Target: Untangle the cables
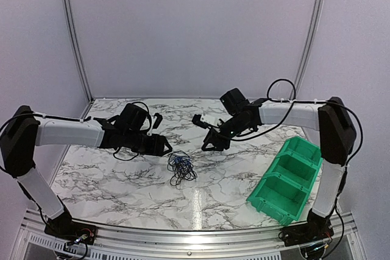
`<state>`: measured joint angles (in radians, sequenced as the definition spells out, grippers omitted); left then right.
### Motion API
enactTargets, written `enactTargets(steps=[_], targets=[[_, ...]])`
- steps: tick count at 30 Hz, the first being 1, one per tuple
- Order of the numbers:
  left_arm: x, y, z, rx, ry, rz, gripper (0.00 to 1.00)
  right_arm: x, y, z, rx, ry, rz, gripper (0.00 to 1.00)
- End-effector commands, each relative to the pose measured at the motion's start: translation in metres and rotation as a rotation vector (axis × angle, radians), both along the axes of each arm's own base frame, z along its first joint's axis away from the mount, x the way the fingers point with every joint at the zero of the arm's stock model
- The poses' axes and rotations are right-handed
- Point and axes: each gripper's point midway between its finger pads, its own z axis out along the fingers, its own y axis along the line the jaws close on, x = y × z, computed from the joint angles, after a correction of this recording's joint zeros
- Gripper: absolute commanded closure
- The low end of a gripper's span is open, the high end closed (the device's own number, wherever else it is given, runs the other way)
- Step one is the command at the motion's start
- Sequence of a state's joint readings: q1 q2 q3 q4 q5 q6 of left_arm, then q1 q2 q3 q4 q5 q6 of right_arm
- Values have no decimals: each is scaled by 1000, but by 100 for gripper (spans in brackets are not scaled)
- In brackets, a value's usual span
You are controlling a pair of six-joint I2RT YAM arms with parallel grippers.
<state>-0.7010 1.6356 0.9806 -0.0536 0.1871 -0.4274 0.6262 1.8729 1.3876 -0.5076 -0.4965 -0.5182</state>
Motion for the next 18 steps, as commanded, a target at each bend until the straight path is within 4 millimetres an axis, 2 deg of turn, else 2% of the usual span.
enactTargets(steps=[1, 5, 9, 14, 18], targets=[[1, -14, -4, -44, -38, -69, 39, 1, 44, 5, 46, -15, 39, 59], [5, -10, -14, 15, -81, -101, 47, -3, 60, -17, 39, 30, 65, 58], [9, -15, -18, 36, -120, -155, 51, -4, 70, -32, 51, 76, 66, 56], [16, -22, -19, 71, -208, -186, 53, -1, 73, -42, 52, 92, 54, 56], [17, -29, -13, 57, -266, -224, 54, -1, 74, -46, 60, 108, 42, 63]])
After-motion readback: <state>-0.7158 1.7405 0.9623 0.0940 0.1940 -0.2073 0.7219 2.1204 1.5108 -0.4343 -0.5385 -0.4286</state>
